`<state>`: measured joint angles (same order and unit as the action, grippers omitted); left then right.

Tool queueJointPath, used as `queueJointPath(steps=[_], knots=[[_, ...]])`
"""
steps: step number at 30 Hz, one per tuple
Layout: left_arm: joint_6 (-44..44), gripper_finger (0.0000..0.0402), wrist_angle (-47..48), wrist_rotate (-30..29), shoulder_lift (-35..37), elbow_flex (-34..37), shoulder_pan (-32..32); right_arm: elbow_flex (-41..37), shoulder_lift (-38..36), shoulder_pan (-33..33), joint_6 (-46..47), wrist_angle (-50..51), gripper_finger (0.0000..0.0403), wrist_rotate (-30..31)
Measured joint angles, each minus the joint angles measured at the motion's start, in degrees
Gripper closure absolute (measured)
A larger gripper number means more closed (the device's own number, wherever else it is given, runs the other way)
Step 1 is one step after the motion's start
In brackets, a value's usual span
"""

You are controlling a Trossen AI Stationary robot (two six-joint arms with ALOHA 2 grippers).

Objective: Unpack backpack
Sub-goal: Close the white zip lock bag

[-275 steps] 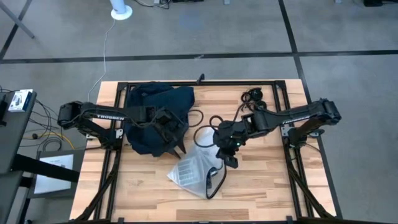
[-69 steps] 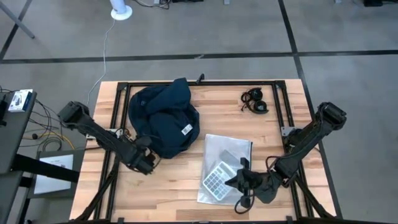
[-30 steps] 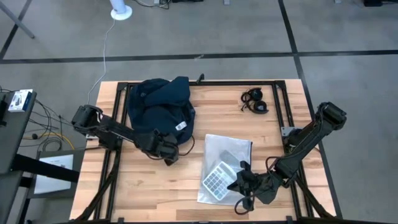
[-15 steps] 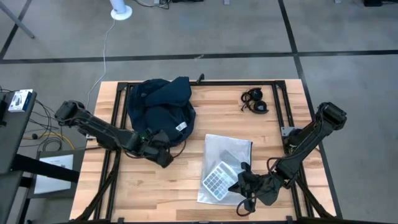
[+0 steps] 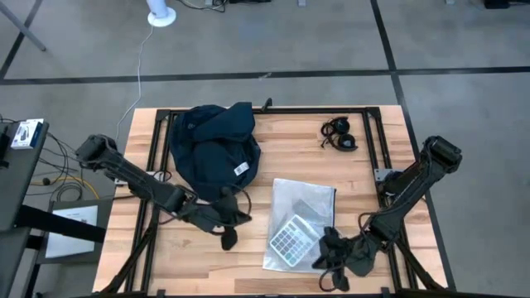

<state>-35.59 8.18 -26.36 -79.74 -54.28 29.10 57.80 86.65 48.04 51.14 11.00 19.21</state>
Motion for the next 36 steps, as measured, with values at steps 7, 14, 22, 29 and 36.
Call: queueJointPath(steps=[7, 14, 22, 29, 36], knots=[[2.1, 0.0402, -8.5, 1.9, -7.4, 0.0, 0.9, 0.0, -0.2, 9.5, 17.0, 2.5, 0.0403, 0.7], [1.4, 0.0402, -8.8, 1.9, -9.0, 0.0, 2.2, 0.0, -0.2, 13.5, 49.1, 30.3, 0.0403, 1.8], [2.0, 0.0402, -8.8, 1.4, -9.4, 0.0, 2.2, -1.3, -0.2, 6.9, 67.2, 57.9, 0.0403, 1.7], [1.2, 0.0402, -7.6, 1.2, -9.5, 0.0, 3.8, -7.0, -0.1, -7.0, 53.1, 53.5, 0.0403, 2.2], [-0.9, 0.0402, -5.3, 0.3, -9.5, 0.0, 6.9, -10.0, -0.1, -20.7, 34.2, 42.1, 0.0403, 2.4]])
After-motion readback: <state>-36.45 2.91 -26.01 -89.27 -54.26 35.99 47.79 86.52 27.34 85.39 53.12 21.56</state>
